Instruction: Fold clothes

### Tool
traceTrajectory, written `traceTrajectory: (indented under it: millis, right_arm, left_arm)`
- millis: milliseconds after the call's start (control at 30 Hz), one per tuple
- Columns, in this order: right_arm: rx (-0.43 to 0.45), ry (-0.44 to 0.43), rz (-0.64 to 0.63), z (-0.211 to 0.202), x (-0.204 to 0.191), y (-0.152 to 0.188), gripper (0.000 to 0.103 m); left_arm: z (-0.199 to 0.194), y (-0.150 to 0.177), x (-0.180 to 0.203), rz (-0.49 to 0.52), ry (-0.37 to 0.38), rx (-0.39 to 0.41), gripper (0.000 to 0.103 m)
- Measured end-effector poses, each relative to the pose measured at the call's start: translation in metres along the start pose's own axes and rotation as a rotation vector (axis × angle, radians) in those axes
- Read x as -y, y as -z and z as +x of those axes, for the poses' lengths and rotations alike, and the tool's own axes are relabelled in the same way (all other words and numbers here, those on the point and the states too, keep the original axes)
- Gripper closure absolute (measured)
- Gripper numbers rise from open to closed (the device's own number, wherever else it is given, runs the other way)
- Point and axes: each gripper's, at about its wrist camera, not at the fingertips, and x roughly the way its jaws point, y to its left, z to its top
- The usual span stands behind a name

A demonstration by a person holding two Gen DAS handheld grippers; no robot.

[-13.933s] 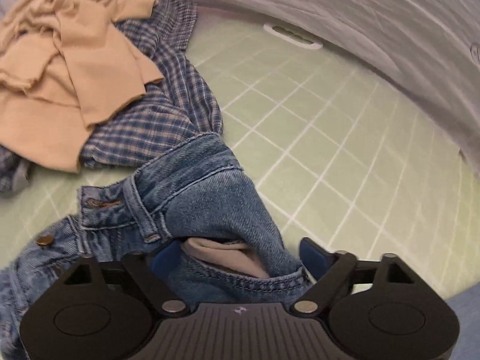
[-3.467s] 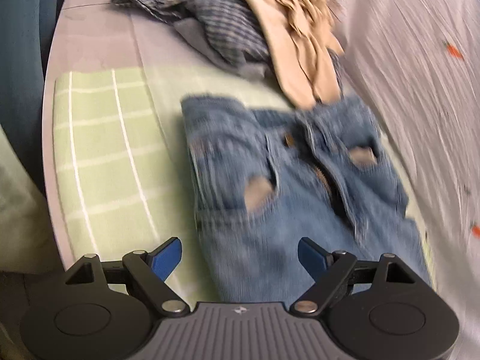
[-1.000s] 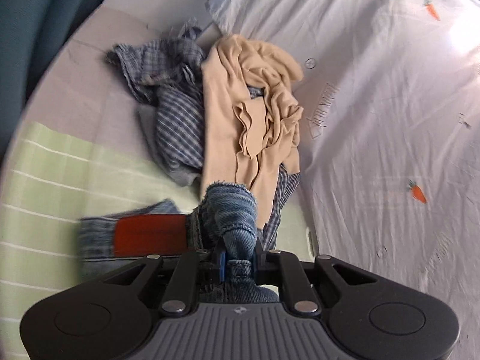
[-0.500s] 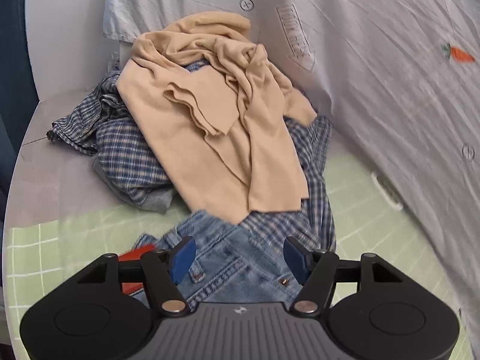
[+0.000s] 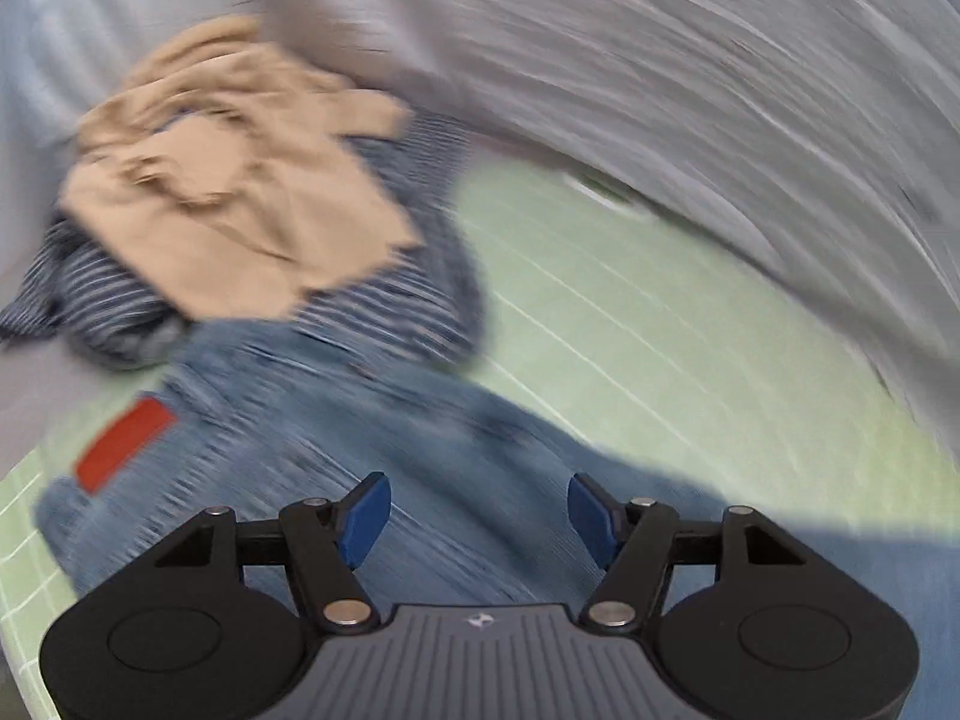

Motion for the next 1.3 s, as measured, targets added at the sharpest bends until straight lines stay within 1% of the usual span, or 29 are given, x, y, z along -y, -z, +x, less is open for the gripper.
traceTrajectory:
  millis: [67, 100, 167, 200, 300, 333, 400, 467, 533, 567, 600, 633, 667, 700, 733, 767, 800, 833, 900, 967, 1100, 1167, 1300]
  right_arm:
    - [0.005, 0.021, -0.039, -0.009, 0.002, 0.005, 0.092]
    - [0.006, 0.046, -0.051, -0.015, 0.006, 0.011, 0.092]
    - [0.005, 0.097, -0.056, -0.031, 0.021, 0.024, 0.092]
    - [0.006, 0.111, -0.040, -0.044, 0.032, 0.033, 0.092]
    - [0.001, 0.159, -0.006, -0.081, 0.071, 0.065, 0.092]
    - [-0.006, 0.179, -0.003, -0.093, 0.085, 0.078, 0.092]
    - [-0.029, 0.221, 0.006, -0.114, 0.113, 0.104, 0.092]
    - [-0.029, 0.237, 0.050, -0.135, 0.138, 0.128, 0.091]
    - [-0.039, 0.246, 0.052, -0.147, 0.148, 0.137, 0.082]
    - [-0.044, 0.250, 0.053, -0.153, 0.152, 0.142, 0.081]
    - [-0.055, 0.256, 0.030, -0.155, 0.152, 0.142, 0.077]
    - [-0.065, 0.261, 0.005, -0.156, 0.152, 0.142, 0.070]
    - [-0.065, 0.271, -0.001, -0.158, 0.153, 0.139, 0.067]
    - [-0.055, 0.286, 0.008, -0.161, 0.154, 0.136, 0.052]
    - [-0.038, 0.296, 0.025, -0.163, 0.156, 0.134, 0.028]
    - [-0.020, 0.306, 0.041, -0.165, 0.157, 0.132, 0.017]
    - [0.013, 0.310, 0.058, -0.168, 0.157, 0.131, 0.004]
    - [0.046, 0.313, 0.074, -0.172, 0.157, 0.131, 0.003]
    - [0.071, 0.292, 0.088, -0.174, 0.154, 0.128, 0.000]
    - [0.093, 0.238, 0.091, -0.172, 0.148, 0.127, 0.000]
    - [0.080, 0.121, 0.057, -0.157, 0.133, 0.126, 0.000]
    - [0.065, 0.093, 0.070, -0.148, 0.128, 0.124, 0.001]
    - [0.032, 0.090, 0.197, -0.128, 0.133, 0.118, 0.007]
  left_arm:
    - [-0.002, 0.019, 0.025, 0.122, 0.045, -0.028, 0.036]
    - [-0.002, 0.029, 0.036, 0.183, 0.074, -0.047, 0.036]
    - [-0.004, 0.049, 0.054, 0.273, 0.116, -0.087, 0.036]
    - [-0.006, 0.059, 0.059, 0.298, 0.132, -0.110, 0.036]
    - [-0.010, 0.084, 0.062, 0.309, 0.173, -0.162, 0.035]
    - [-0.011, 0.090, 0.062, 0.320, 0.176, -0.171, 0.034]
    - [-0.012, 0.103, 0.061, 0.342, 0.179, -0.188, 0.029]
    - [-0.011, 0.112, 0.059, 0.352, 0.172, -0.192, 0.027]
    - [-0.011, 0.116, 0.059, 0.351, 0.166, -0.186, 0.024]
    - [-0.011, 0.118, 0.060, 0.354, 0.163, -0.183, 0.020]
    - [-0.010, 0.119, 0.063, 0.364, 0.161, -0.184, 0.016]
    - [-0.010, 0.121, 0.065, 0.374, 0.160, -0.186, 0.014]
    - [-0.009, 0.123, 0.068, 0.387, 0.159, -0.186, 0.011]
    - [-0.008, 0.124, 0.070, 0.399, 0.158, -0.186, 0.006]
    - [-0.007, 0.126, 0.071, 0.404, 0.155, -0.187, 0.005]
    - [-0.006, 0.126, 0.072, 0.397, 0.151, -0.188, 0.002]
    - [-0.006, 0.127, 0.072, 0.392, 0.148, -0.188, 0.000]
    - [-0.007, 0.128, 0.071, 0.391, 0.148, -0.187, 0.000]
    - [-0.008, 0.129, 0.071, 0.388, 0.148, -0.183, 0.000]
    - [-0.008, 0.130, 0.071, 0.389, 0.148, -0.182, 0.000]
    - [-0.007, 0.128, 0.071, 0.395, 0.150, -0.190, 0.000]
    - [-0.006, 0.127, 0.071, 0.399, 0.152, -0.192, 0.000]
    - [-0.003, 0.126, 0.070, 0.401, 0.154, -0.190, 0.000]
